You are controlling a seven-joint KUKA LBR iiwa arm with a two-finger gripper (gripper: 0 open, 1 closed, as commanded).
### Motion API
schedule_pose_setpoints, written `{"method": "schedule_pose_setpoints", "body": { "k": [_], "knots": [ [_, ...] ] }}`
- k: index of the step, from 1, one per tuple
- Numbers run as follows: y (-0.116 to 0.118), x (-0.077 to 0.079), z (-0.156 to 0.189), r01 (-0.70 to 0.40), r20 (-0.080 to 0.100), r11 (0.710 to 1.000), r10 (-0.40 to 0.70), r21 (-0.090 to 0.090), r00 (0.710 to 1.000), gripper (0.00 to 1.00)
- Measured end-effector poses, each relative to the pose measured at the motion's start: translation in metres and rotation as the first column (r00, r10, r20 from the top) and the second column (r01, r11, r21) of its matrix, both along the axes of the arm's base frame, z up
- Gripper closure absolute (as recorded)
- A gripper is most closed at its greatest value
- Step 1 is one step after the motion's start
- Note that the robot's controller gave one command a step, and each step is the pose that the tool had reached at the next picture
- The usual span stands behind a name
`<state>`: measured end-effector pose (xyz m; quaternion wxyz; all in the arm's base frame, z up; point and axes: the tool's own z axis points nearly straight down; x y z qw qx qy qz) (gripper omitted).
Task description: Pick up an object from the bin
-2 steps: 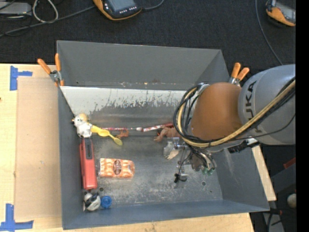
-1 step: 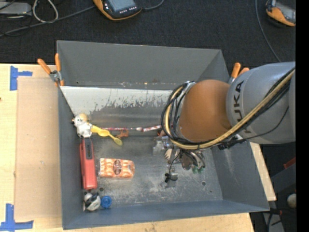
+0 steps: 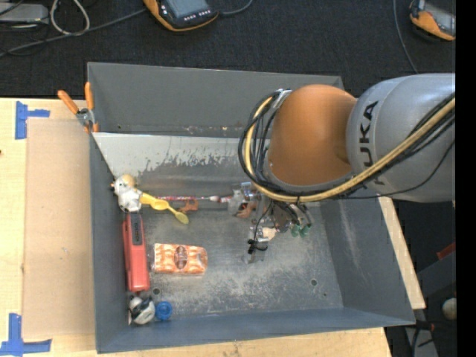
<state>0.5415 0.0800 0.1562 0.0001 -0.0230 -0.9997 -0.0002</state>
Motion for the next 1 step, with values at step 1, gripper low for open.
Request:
{"method": "schedule_pose_setpoints", "body": {
  "k": [1],
  "knots": [
    [0.0012, -0.0048, -0.0137, 0.073, -0.002, 0.997, -0.073, 0.0, 0.997, 0.0]
  ]
}}
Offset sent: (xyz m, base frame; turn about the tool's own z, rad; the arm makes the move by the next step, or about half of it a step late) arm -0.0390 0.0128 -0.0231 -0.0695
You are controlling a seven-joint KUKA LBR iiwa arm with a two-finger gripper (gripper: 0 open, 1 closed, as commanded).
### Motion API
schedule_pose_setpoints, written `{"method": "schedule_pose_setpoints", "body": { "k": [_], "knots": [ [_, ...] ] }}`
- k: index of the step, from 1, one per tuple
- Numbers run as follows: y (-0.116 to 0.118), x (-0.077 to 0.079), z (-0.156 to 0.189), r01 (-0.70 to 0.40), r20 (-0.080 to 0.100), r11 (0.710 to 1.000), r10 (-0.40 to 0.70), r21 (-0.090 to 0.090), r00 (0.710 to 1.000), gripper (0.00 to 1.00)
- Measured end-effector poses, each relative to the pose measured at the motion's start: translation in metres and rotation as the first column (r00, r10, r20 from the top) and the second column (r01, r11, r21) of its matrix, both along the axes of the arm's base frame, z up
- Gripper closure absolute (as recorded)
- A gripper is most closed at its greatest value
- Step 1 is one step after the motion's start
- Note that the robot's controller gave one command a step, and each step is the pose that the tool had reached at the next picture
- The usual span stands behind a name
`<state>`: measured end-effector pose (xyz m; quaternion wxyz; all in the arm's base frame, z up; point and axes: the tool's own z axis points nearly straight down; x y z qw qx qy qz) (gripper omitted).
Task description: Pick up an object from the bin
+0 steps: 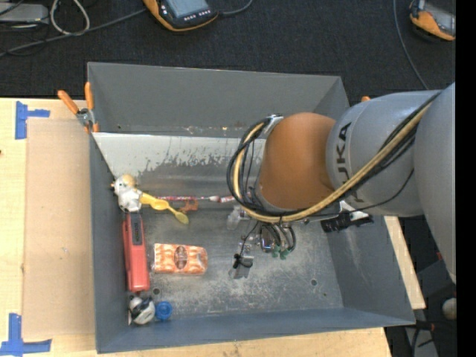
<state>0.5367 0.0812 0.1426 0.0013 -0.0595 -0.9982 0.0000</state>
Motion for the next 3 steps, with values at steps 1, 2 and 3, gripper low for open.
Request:
{"method": "schedule_pose_setpoints", "body": {
  "k": [1, 2, 3],
  "knots": [
    [0.008, -0.023, -0.01, -0.068, -0.004, 0.998, 0.068, -0.001, 0.998, 0.0],
    [0.023, -0.01, 0.028, -0.039, -0.005, 0.999, 0.039, 0.0, 0.999, 0.0],
    [0.04, 0.004, 0.007, -0.035, -0.007, 0.999, 0.035, -0.002, 0.999, 0.0]
  ]
}}
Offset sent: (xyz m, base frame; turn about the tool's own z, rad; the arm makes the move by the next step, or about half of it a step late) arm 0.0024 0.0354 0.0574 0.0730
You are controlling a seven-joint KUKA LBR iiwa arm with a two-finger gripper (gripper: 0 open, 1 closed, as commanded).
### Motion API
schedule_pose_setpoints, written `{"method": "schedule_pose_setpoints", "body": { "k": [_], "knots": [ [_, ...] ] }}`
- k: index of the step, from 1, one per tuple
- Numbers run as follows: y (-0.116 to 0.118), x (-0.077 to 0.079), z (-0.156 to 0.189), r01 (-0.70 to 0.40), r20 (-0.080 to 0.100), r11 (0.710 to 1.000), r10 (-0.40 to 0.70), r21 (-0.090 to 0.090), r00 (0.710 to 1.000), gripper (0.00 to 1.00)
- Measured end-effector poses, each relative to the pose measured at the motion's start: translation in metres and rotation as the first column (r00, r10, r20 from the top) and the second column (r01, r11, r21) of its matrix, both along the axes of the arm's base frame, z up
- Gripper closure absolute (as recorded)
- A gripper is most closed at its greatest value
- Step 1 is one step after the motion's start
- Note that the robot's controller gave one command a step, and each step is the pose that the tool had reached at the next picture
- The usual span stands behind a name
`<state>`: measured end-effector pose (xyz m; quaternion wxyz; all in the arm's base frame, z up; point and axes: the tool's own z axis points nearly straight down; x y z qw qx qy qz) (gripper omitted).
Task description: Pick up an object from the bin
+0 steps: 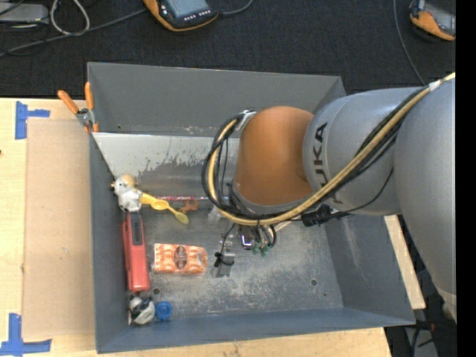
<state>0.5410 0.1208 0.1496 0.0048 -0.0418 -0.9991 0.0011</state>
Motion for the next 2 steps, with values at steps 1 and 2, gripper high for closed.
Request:
{"method": "schedule_pose_setpoints", "body": {
  "k": [1, 2],
  "knots": [
    [0.013, 0.003, -0.026, -0.222, 0.004, 0.975, 0.222, 0.003, 0.975, 0.0],
    [0.013, -0.007, -0.044, -0.097, 0.001, 0.995, 0.097, 0.001, 0.995, 0.0]
  ]
}}
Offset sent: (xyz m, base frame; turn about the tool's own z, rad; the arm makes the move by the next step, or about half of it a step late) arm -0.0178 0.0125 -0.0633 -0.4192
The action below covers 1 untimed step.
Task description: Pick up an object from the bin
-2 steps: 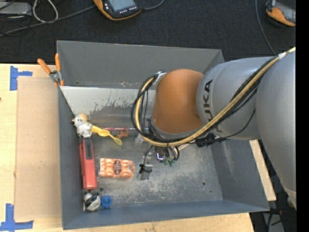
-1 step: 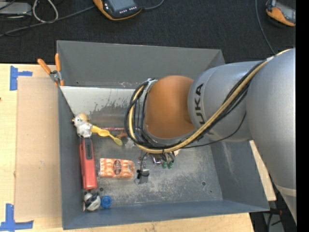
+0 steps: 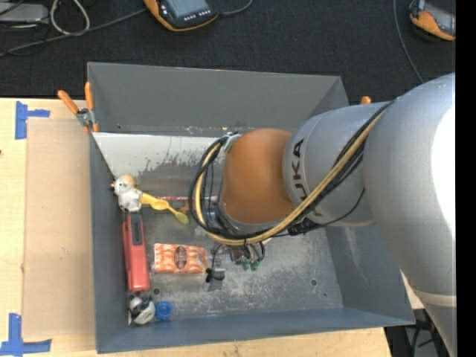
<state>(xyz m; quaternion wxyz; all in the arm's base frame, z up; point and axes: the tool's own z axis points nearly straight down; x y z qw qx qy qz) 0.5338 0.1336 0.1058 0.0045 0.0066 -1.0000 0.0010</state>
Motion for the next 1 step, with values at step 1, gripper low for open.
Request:
{"method": "schedule_pose_setpoints", "body": {
  "k": [1],
  "knots": [
    [0.0003, 0.0105, -0.0185, -0.268, 0.002, 0.963, 0.268, 0.003, 0.963, 0.0]
  ]
}}
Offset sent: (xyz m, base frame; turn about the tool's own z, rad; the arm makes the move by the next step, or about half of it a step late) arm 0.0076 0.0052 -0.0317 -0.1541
